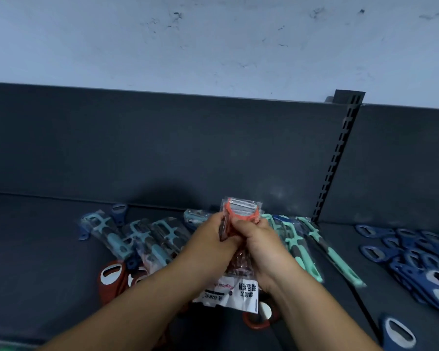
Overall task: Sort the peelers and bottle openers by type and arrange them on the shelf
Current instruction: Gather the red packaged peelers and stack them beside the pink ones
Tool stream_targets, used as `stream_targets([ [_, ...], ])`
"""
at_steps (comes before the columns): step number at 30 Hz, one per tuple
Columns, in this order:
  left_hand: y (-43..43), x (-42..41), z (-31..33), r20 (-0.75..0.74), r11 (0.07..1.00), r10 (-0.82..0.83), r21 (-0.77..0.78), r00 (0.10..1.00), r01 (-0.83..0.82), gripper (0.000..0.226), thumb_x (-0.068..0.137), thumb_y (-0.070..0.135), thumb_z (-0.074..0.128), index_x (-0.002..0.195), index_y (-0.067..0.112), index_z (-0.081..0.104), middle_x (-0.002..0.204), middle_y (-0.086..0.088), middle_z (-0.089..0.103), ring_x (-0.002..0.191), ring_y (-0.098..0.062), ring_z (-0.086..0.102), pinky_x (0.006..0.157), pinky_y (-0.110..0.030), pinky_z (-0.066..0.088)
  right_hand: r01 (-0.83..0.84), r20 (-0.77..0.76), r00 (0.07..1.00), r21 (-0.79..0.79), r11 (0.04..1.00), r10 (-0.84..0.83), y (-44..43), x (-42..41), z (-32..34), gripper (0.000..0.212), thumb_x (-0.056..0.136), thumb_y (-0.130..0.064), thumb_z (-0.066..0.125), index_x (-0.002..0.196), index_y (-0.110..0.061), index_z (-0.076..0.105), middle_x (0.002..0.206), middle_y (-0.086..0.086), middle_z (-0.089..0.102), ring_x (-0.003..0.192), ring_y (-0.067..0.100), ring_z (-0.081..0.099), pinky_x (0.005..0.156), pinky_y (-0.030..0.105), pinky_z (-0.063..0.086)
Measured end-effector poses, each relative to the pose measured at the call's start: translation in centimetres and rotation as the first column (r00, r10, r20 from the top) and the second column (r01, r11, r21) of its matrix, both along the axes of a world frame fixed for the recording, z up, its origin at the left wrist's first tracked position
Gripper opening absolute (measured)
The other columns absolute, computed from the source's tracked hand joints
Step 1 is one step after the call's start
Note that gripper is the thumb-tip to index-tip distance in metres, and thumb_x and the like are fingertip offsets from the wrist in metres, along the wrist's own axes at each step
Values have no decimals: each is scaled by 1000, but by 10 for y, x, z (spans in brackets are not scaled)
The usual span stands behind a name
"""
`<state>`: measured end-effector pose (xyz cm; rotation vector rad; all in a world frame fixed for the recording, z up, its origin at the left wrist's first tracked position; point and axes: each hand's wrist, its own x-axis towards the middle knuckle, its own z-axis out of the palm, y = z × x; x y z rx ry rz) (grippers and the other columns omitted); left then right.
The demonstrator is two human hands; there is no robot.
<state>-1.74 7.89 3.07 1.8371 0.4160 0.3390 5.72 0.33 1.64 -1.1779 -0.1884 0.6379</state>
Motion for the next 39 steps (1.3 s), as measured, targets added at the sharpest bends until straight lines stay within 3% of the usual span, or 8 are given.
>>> stream_targets([
  [3, 5, 4, 0, -14, 1000, 14, -14, 1000, -14, 32, 92, 16, 58, 123, 25, 56, 111, 8, 66, 98, -9, 63, 96, -31, 49, -44, 32, 998, -25, 999, 45, -19, 11, 5, 9, 92, -3, 55, 96, -8, 62, 71, 16, 70, 56, 28, 68, 51, 36, 57],
  [6, 26, 5, -4, -126, 975, 57, 219, 990, -29, 47, 95, 28, 54, 140, 22, 42, 136, 3, 50, 108, -9, 50, 99, -27, 40, -20, 92, 995, -106, 994, 29, -42, 26, 10, 10, 92, -3, 54, 99, -8, 60, 68, 11, 69, 55, 23, 67, 51, 34, 56],
  [11, 45, -1, -28, -409, 689, 227, 709, 884, 151, 63, 93, 53, 44, 148, 29, 27, 157, 0, 24, 144, -24, 19, 116, -43, 20, 63, 291, 955, -380, 923, 55, -69, 49, 8, 16, 93, -4, 55, 105, 4, 62, 88, 25, 71, 75, 35, 69, 77, 48, 57],
  [16, 39, -4, -49, -590, 654, 247, 687, 768, 317, 75, 84, 77, 25, 150, 43, 8, 162, 3, -2, 147, -27, -12, 114, -58, -7, 48, 343, 929, -486, 873, 140, -61, 46, -9, 22, 87, -18, 66, 106, -11, 55, 92, 14, 71, 83, 33, 70, 78, 47, 57],
  [19, 43, -6, -53, -578, 612, 270, 721, 770, 326, 75, 84, 77, 24, 149, 44, 8, 162, 4, 1, 147, -27, -11, 113, -57, -7, 58, 402, 894, -543, 838, 198, -49, 49, -25, 37, 71, -40, 69, 100, -24, 53, 92, 6, 71, 86, 27, 70, 82, 50, 55],
  [24, 62, -10, -51, -538, 579, 302, 760, 787, 297, 70, 90, 69, 24, 151, 39, 10, 161, 2, 4, 148, -25, -5, 116, -54, 0, -43, 404, 873, -494, 869, 273, -29, 53, -30, 54, 65, -45, 69, 109, -16, 58, 95, 4, 73, 86, 25, 71, 82, 50, 57],
  [29, 59, -9, -43, -457, 579, 307, 786, 835, 218, 69, 93, 66, 19, 152, 34, 6, 161, 4, 2, 148, -20, -6, 117, -51, -3, -62, 379, 903, -348, 935, 201, -34, 38, -5, 20, 88, -15, 64, 103, -17, 51, 99, 12, 70, 88, 28, 69, 83, 45, 56],
  [39, -20, 34, -36, -439, 463, 26, 801, 898, 378, 67, 93, 65, 21, 151, 37, 7, 161, 6, -1, 147, -19, -12, 117, -51, -7, 144, 399, 914, -475, 868, 66, -112, 98, 6, 26, 88, -12, 64, 113, -8, 58, 95, 18, 72, 82, 31, 71, 69, 38, 58],
])
